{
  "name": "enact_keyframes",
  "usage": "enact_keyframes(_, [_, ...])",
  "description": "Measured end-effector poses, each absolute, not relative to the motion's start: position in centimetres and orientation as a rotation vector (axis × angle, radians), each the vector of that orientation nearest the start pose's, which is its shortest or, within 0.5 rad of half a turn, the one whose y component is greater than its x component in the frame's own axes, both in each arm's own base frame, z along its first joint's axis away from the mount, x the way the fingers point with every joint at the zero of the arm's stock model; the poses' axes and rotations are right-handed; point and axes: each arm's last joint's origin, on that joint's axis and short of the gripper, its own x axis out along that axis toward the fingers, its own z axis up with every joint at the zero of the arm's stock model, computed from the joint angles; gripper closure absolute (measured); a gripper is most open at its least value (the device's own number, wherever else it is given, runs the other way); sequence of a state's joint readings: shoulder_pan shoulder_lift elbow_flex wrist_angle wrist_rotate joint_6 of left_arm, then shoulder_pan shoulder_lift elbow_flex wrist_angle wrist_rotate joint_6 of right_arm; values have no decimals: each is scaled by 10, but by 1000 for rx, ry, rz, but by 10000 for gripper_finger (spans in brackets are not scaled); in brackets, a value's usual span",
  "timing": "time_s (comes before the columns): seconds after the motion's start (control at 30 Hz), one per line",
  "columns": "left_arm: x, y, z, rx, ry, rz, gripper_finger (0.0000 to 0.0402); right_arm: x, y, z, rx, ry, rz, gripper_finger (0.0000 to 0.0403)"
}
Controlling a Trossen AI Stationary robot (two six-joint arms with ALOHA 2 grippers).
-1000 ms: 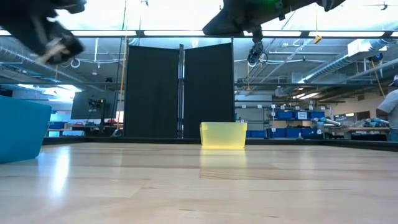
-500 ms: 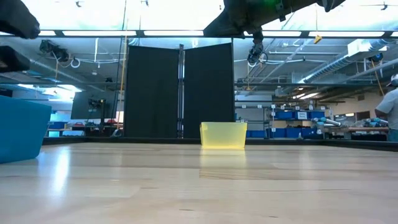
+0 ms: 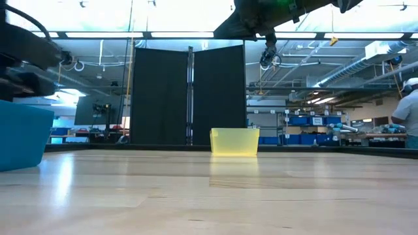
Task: Sort batteries
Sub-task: Put the silver battery into the blue bin
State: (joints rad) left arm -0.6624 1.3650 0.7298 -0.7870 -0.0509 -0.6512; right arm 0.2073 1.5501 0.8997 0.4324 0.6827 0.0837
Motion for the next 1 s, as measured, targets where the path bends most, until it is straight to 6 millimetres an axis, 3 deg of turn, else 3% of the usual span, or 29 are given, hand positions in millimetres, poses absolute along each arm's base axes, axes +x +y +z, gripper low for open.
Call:
enact_keyframes(0.23, [175, -113, 155, -73, 1429, -65, 349, 331, 51, 247, -14, 179, -481, 393])
enact_keyframes(0.77, [175, -107, 152, -176, 1484, -70, 349, 331, 51, 247, -21, 182, -481, 392])
enact_keyframes(1.0, [175, -108, 152, -198, 1488, -59, 311, 331, 51, 247, -21, 182, -480, 392])
